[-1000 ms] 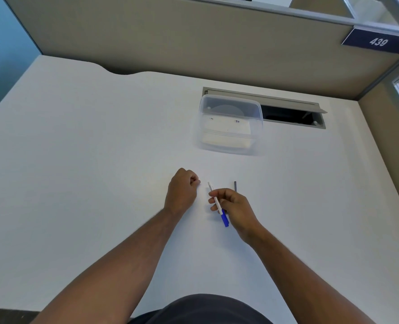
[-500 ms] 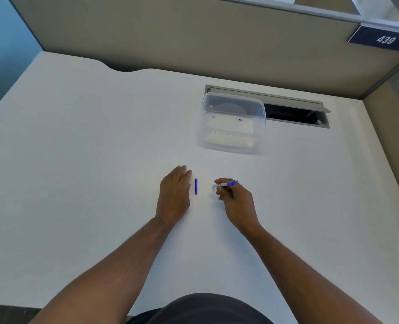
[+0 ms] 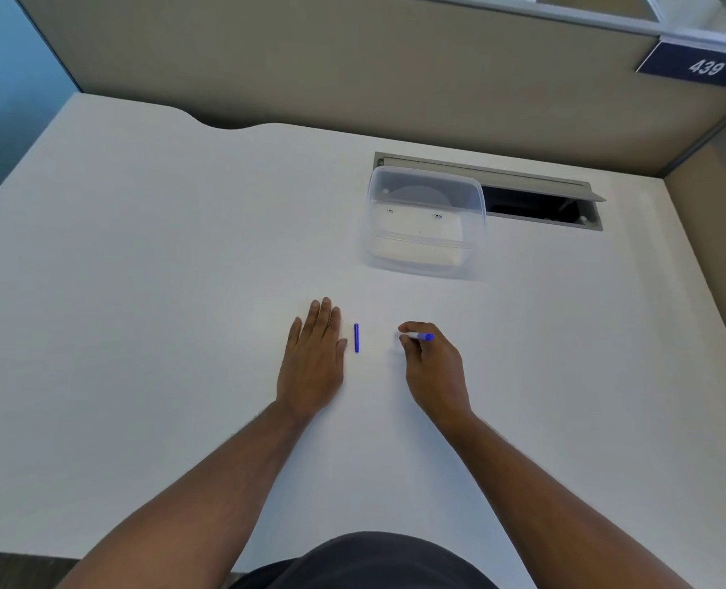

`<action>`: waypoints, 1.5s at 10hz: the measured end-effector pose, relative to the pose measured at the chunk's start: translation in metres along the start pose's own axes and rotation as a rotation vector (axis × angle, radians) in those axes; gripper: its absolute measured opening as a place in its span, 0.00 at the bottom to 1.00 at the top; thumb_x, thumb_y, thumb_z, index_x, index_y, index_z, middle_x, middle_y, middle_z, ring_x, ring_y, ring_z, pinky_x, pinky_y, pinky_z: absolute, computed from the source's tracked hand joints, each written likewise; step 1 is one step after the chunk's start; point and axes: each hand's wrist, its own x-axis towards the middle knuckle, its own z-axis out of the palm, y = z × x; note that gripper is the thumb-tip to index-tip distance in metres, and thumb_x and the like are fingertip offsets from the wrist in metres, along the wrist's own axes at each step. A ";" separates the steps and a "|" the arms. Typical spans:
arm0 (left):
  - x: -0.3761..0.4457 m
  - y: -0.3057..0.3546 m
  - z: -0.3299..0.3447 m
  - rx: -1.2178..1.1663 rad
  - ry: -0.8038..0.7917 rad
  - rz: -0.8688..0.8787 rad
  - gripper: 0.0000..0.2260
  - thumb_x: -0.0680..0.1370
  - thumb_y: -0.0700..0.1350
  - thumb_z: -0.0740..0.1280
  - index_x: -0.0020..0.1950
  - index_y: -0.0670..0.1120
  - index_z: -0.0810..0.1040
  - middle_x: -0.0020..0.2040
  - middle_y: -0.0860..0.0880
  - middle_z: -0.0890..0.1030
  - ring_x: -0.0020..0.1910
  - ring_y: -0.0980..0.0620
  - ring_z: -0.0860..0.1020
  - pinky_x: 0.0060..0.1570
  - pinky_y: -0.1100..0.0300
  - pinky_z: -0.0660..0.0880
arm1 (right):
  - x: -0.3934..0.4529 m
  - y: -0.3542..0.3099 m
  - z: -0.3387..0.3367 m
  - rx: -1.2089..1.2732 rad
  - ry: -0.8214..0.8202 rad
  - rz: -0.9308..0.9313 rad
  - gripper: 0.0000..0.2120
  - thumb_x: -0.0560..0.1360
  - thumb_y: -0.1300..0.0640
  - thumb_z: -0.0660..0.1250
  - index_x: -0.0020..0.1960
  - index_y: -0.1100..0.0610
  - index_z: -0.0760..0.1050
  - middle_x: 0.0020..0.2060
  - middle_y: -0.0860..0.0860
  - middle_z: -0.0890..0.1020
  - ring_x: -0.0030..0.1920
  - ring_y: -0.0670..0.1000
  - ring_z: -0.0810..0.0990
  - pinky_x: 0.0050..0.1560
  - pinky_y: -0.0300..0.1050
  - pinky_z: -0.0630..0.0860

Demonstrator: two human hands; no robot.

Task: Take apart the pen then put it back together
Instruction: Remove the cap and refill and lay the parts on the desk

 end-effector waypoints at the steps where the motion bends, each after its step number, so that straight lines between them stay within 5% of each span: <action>1: 0.000 0.001 0.000 0.002 0.013 -0.002 0.24 0.84 0.47 0.54 0.80 0.42 0.62 0.82 0.44 0.60 0.81 0.45 0.58 0.78 0.44 0.58 | 0.000 -0.002 -0.003 0.037 0.057 0.008 0.10 0.84 0.57 0.62 0.61 0.53 0.80 0.58 0.43 0.83 0.57 0.46 0.81 0.59 0.39 0.75; 3: -0.001 -0.001 0.000 -0.002 -0.007 -0.009 0.25 0.84 0.49 0.51 0.81 0.43 0.60 0.83 0.45 0.58 0.82 0.47 0.54 0.79 0.47 0.53 | 0.000 -0.001 -0.003 0.035 -0.090 0.072 0.10 0.84 0.60 0.60 0.60 0.57 0.80 0.55 0.49 0.84 0.52 0.52 0.83 0.59 0.52 0.80; 5: 0.000 0.000 0.000 0.013 -0.003 -0.008 0.25 0.84 0.48 0.51 0.81 0.43 0.60 0.83 0.45 0.58 0.82 0.47 0.55 0.79 0.46 0.54 | 0.000 -0.006 -0.005 0.126 -0.007 0.091 0.09 0.84 0.58 0.60 0.54 0.49 0.78 0.49 0.41 0.83 0.47 0.40 0.82 0.50 0.39 0.77; 7: 0.000 0.000 0.000 -0.002 -0.005 -0.013 0.25 0.85 0.49 0.51 0.81 0.44 0.59 0.83 0.46 0.57 0.82 0.48 0.53 0.79 0.47 0.52 | 0.004 -0.006 -0.010 0.066 -0.075 0.112 0.10 0.83 0.60 0.60 0.49 0.55 0.79 0.44 0.45 0.84 0.45 0.50 0.84 0.54 0.54 0.81; 8: 0.000 0.000 0.000 0.005 -0.002 -0.010 0.25 0.84 0.49 0.51 0.81 0.43 0.59 0.83 0.46 0.57 0.82 0.48 0.54 0.79 0.47 0.53 | 0.004 -0.012 -0.015 0.069 -0.016 0.090 0.10 0.83 0.58 0.60 0.46 0.49 0.76 0.39 0.44 0.83 0.42 0.48 0.84 0.50 0.51 0.81; 11: 0.000 -0.001 0.001 -0.010 -0.005 -0.013 0.24 0.85 0.49 0.52 0.81 0.44 0.59 0.83 0.46 0.57 0.82 0.48 0.53 0.79 0.48 0.51 | -0.015 -0.018 -0.025 0.031 0.153 -0.133 0.06 0.83 0.58 0.64 0.54 0.53 0.80 0.51 0.41 0.82 0.42 0.43 0.80 0.45 0.39 0.74; 13: 0.000 -0.001 0.000 -0.016 -0.004 -0.015 0.24 0.85 0.48 0.52 0.81 0.43 0.59 0.83 0.46 0.57 0.82 0.48 0.53 0.79 0.48 0.52 | -0.028 -0.022 -0.040 0.094 0.252 -0.269 0.07 0.82 0.54 0.64 0.56 0.49 0.79 0.49 0.37 0.80 0.37 0.48 0.79 0.39 0.37 0.75; 15: -0.001 0.001 -0.001 -0.019 0.001 -0.014 0.24 0.85 0.48 0.52 0.81 0.43 0.60 0.83 0.46 0.58 0.82 0.48 0.54 0.79 0.47 0.53 | -0.026 -0.023 -0.047 0.005 0.250 -0.340 0.09 0.81 0.60 0.67 0.60 0.55 0.81 0.50 0.44 0.83 0.40 0.47 0.79 0.43 0.41 0.78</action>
